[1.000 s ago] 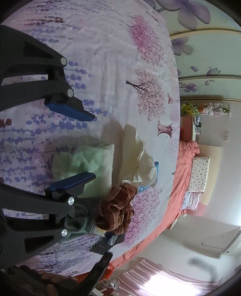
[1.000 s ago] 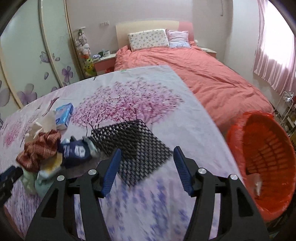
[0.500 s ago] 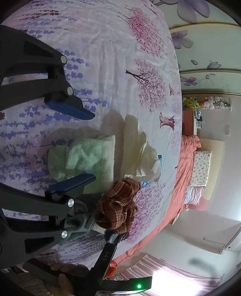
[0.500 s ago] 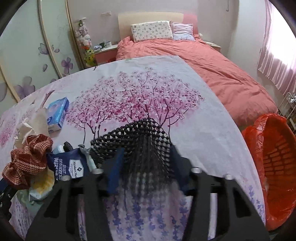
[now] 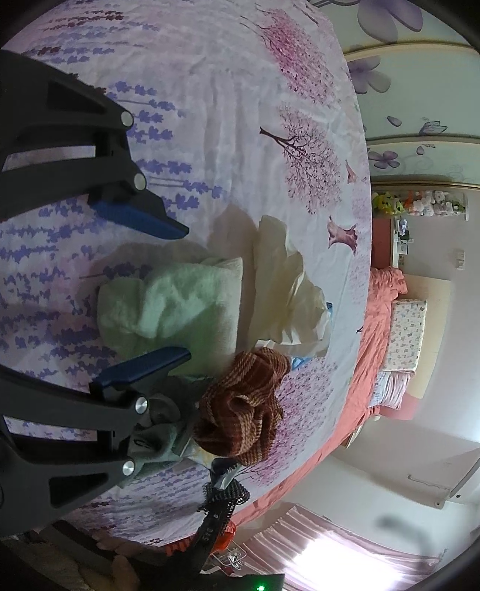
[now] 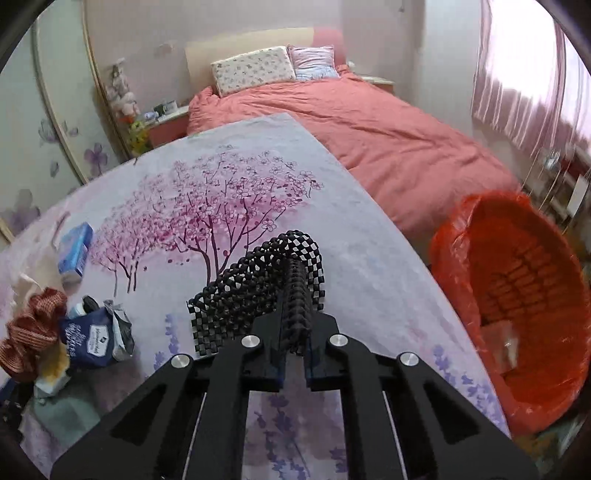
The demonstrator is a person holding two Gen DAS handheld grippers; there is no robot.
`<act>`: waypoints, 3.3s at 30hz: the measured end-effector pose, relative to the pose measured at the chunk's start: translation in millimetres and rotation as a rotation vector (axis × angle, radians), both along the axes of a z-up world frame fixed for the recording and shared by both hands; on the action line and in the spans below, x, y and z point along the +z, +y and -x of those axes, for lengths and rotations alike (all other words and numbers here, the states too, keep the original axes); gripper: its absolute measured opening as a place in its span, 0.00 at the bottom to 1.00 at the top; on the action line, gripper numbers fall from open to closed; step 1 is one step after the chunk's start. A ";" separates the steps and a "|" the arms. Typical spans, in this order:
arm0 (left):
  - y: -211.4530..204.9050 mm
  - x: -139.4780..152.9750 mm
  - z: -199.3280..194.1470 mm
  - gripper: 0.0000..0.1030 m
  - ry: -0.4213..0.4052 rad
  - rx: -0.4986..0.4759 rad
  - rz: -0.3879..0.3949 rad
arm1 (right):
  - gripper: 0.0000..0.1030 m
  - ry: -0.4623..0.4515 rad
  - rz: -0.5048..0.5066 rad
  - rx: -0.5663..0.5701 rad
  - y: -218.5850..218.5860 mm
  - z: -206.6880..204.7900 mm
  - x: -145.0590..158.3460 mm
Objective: Collect trash
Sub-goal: 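Grasp the green towel with the left tool while the right tool holds the mesh pad, then carry the towel and mesh pad over the orange basket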
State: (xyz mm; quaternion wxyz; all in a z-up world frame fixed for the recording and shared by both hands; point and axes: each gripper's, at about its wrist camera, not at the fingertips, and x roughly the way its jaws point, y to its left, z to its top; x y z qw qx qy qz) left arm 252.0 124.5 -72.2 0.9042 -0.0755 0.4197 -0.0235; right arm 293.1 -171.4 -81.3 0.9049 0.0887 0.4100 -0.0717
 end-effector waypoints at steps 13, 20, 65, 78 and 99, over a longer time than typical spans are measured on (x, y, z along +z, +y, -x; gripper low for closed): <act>-4.0 -0.4 -11.1 0.52 0.007 0.019 0.045 | 0.07 0.007 0.001 0.002 -0.1 -3.2 -1.7; -2.1 -1.5 -12.3 0.18 0.008 0.003 0.044 | 0.07 0.007 0.000 0.003 -2.6 -2.2 -2.6; -143.7 114.6 39.9 0.10 -0.192 -0.289 0.049 | 0.07 -0.391 -0.068 -0.046 -91.2 125.4 117.9; -264.5 110.7 35.7 0.10 -0.196 -0.518 0.056 | 0.07 -0.406 -0.035 -0.213 -161.1 135.3 102.9; -412.1 35.3 -0.4 0.27 -0.080 -0.717 -0.001 | 0.07 -0.305 -0.173 -0.336 -239.1 118.7 48.1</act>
